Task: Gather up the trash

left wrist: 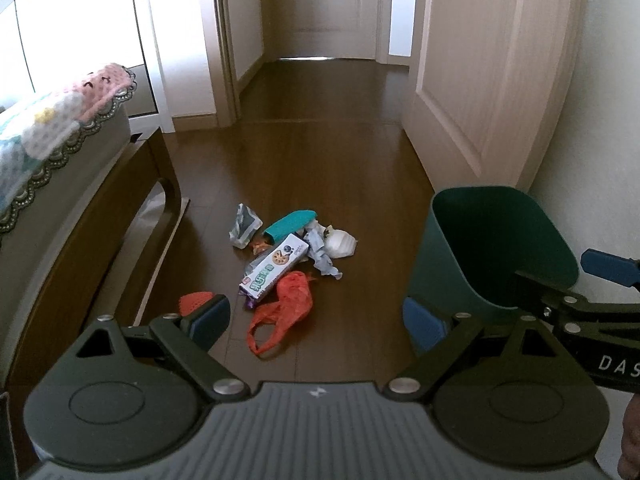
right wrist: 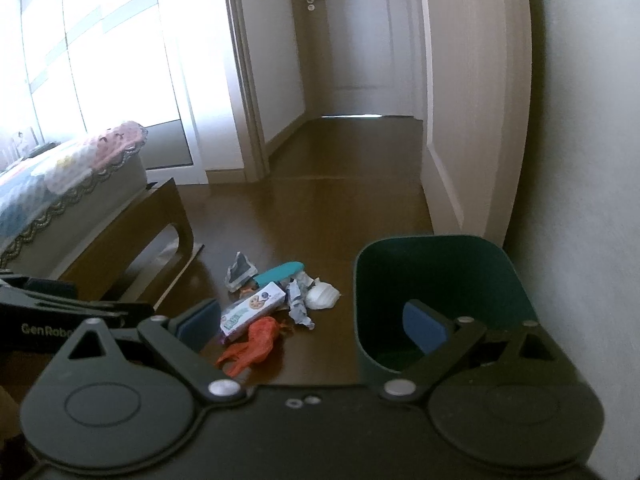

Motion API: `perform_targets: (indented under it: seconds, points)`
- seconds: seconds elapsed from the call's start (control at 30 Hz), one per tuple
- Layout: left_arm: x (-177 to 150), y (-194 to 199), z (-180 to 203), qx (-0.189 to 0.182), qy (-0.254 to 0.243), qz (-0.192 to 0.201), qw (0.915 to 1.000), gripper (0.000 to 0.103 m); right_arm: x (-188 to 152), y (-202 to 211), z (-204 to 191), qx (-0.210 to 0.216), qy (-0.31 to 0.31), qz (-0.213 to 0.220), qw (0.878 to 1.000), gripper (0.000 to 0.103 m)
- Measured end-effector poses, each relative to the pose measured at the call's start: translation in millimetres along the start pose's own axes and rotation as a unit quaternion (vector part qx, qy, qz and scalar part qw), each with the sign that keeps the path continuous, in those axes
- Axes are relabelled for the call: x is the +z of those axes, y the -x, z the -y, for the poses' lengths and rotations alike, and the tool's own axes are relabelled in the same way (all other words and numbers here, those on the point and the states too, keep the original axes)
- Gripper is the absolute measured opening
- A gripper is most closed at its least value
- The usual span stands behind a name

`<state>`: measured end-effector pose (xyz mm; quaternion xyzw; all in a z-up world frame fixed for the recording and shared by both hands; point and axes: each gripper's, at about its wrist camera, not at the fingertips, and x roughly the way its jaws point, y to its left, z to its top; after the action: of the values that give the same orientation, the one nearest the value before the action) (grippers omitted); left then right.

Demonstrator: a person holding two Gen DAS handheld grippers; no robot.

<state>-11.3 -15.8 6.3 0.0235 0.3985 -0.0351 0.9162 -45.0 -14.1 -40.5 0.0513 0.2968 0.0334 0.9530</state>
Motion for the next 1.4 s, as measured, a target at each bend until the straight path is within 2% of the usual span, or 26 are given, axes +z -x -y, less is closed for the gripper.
perform_targets:
  seconds: [0.37,0.5,0.93,1.4]
  points:
    - [2,-1,11,-0.010,0.017,-0.016,0.9997,0.094,1,3,8,0.004,-0.007,0.005,1.000,0.097]
    - [-1,3,21,0.002,0.007,0.001,1.0000,0.094,0,8,11,0.009,-0.004,0.006,1.000,0.097]
    - [-10,-3,22,-0.006,0.003,-0.007,1.0000,0.094,1,0,12,0.020,-0.009,0.001,1.000,0.097]
    - [-2,1,29,0.002,-0.004,-0.001,1.0000,0.094,10,10,9,0.027,0.039,0.022,0.999,0.098]
